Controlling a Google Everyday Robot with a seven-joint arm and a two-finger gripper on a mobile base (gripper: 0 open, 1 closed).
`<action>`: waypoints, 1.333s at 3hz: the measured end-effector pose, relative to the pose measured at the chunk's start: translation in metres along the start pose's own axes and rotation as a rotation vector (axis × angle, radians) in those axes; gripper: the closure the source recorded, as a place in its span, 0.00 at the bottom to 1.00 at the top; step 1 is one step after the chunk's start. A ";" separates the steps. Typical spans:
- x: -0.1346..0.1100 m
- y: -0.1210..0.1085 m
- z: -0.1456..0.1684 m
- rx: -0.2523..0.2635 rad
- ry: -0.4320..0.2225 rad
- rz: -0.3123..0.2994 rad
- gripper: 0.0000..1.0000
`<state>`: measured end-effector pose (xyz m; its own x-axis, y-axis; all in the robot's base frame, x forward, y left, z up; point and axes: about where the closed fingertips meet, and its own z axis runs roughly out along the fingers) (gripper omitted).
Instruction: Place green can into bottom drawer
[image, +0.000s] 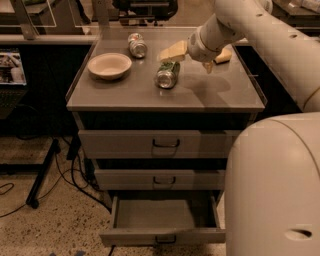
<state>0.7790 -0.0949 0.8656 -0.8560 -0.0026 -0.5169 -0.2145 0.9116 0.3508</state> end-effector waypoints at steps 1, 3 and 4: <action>0.011 0.015 -0.010 -0.039 -0.009 -0.030 0.00; 0.016 0.038 -0.010 -0.081 -0.003 -0.090 0.00; 0.015 0.035 -0.001 -0.091 -0.006 -0.045 0.00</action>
Offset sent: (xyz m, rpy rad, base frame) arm -0.0379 0.0303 0.0212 0.0549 -0.0608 0.1229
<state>0.7584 -0.0636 0.8704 -0.8417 -0.0400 -0.5384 -0.2948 0.8696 0.3962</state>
